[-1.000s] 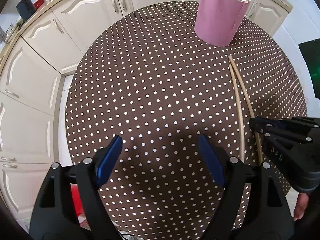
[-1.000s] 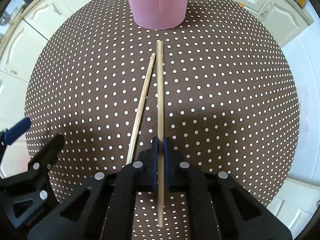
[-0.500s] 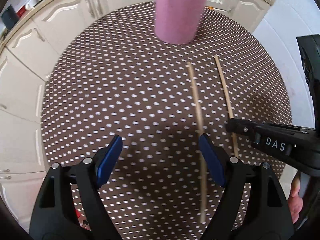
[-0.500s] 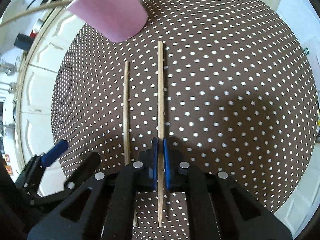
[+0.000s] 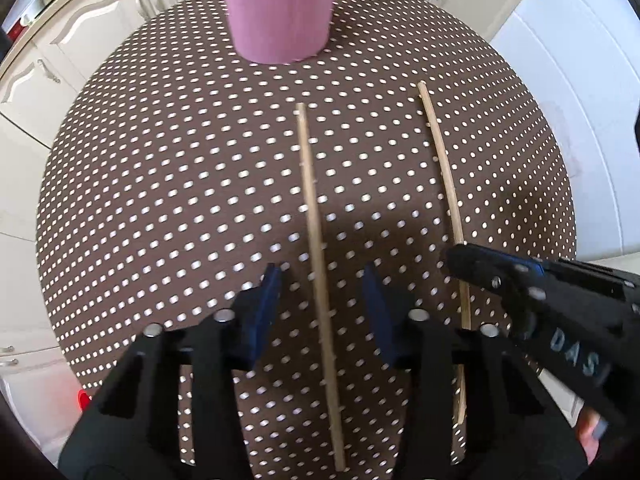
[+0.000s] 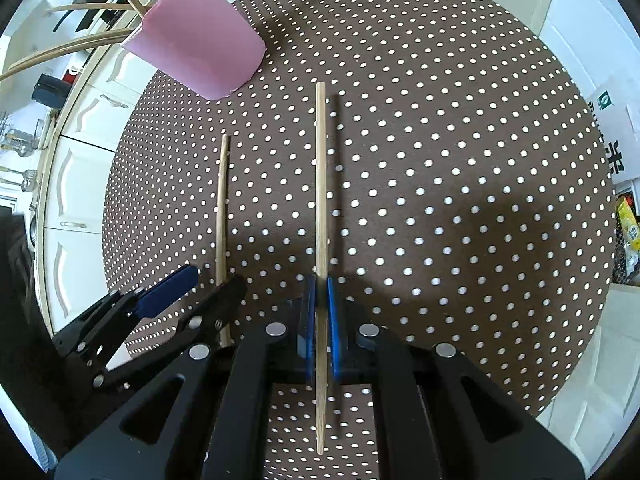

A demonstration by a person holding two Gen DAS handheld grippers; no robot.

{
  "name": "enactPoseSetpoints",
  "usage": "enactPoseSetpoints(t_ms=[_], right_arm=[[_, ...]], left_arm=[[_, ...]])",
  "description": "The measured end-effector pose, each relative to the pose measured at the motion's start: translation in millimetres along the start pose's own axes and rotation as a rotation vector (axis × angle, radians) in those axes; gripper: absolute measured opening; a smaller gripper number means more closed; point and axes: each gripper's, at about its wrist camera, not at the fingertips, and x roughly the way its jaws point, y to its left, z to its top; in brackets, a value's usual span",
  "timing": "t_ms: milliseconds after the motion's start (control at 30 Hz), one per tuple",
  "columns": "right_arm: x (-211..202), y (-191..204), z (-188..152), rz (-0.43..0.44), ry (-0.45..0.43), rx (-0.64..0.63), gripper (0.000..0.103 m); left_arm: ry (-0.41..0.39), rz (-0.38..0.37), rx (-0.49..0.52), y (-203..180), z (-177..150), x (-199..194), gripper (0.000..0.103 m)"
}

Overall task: Organize utensils
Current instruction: 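Close the right gripper on one chopstick while the left gripper grasps the other, then lift both held chopsticks upright and carry them over the pink cup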

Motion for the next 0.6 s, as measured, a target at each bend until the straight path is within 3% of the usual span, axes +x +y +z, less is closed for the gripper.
enactPoseSetpoints(t_ms=[67,300,600], right_arm=[[-11.2,-11.6,-5.8,0.009,0.000,0.005,0.005],[-24.3,-30.2,-9.4,0.017,0.006,0.012,0.005],[-42.7,-27.5,3.9,0.072,-0.038,0.003,0.005]], left_arm=[[0.010,0.025,0.006,-13.6,11.0,5.9,0.033],[-0.010,0.051,-0.035,-10.3,24.0,8.8,0.007],[-0.020,0.007,-0.104,11.6,22.9,-11.0,0.006]])
